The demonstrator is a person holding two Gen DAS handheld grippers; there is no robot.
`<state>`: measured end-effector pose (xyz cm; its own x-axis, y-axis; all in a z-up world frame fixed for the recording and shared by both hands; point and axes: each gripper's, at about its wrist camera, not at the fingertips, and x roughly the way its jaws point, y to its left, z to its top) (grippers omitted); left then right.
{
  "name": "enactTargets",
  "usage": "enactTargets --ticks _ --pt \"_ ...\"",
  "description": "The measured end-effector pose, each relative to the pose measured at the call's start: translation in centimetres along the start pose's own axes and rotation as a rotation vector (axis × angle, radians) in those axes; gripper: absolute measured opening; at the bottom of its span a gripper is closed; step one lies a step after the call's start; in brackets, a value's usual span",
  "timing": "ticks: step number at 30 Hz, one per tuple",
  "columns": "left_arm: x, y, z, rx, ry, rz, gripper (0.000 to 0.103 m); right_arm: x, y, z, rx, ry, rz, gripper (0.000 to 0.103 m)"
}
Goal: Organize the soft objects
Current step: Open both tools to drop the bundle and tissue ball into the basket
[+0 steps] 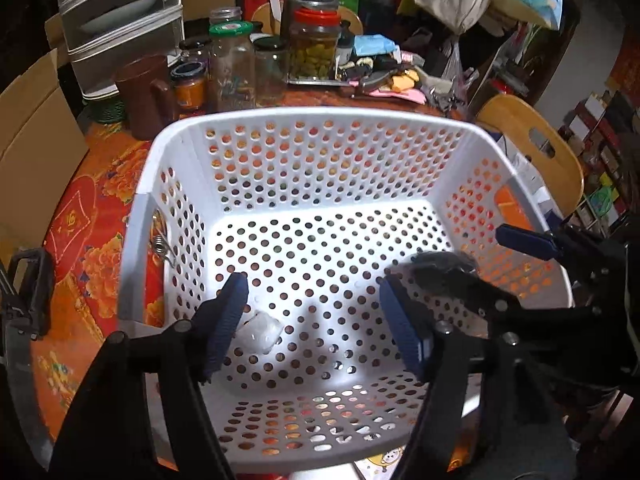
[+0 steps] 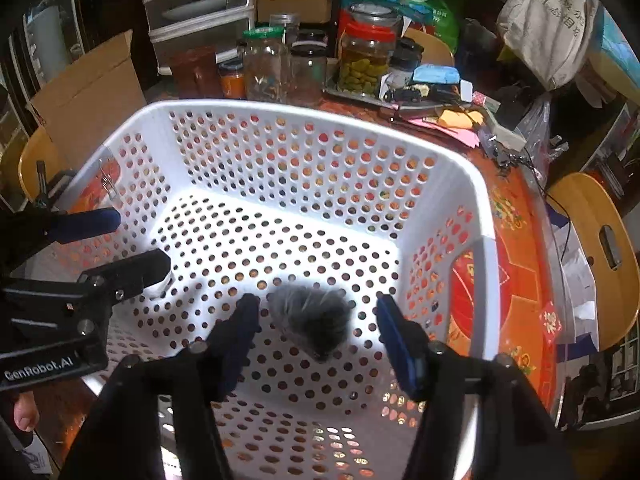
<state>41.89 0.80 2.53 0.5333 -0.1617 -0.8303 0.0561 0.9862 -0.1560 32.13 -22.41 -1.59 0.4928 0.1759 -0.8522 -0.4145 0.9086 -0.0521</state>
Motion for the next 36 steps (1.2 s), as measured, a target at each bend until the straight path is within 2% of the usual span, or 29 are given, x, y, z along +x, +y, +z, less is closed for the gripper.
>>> enactTargets --ticks 1,5,7,10,11,12,25,30,36 --pt "-0.3 0.0 0.0 -0.002 -0.006 -0.002 0.070 -0.4 -0.1 -0.1 0.001 -0.009 0.004 0.073" --pt "-2.4 -0.2 -0.2 0.000 -0.041 -0.022 0.083 -2.1 -0.4 -0.3 0.005 -0.045 0.014 0.080" --pt "-3.6 -0.4 -0.4 0.011 -0.063 -0.023 0.087 -3.2 -0.8 -0.5 0.013 -0.063 0.017 0.092" --pt "-6.1 -0.8 -1.0 0.022 -0.117 -0.026 0.092 -5.1 -1.3 -1.1 0.021 -0.107 0.025 0.101" --pt "-6.9 -0.9 -1.2 0.023 -0.136 -0.028 0.097 -5.9 -1.6 -1.4 0.028 -0.125 0.028 0.102" --pt "-7.6 -1.0 -1.4 0.025 -0.147 -0.029 0.103 -6.5 -1.9 -1.7 0.036 -0.138 0.036 0.103" --pt "-15.7 -2.9 -5.6 0.085 -0.274 0.006 0.103 -11.8 -3.0 -5.7 0.081 -0.236 0.089 0.103" --pt "-19.8 -3.3 -8.7 0.100 -0.349 0.014 0.103 -15.3 -2.4 -7.8 0.075 -0.320 0.056 0.103" --pt "-23.7 -3.4 -14.1 0.130 -0.419 0.010 0.103 -18.8 -0.8 -11.9 0.056 -0.411 0.020 0.103"
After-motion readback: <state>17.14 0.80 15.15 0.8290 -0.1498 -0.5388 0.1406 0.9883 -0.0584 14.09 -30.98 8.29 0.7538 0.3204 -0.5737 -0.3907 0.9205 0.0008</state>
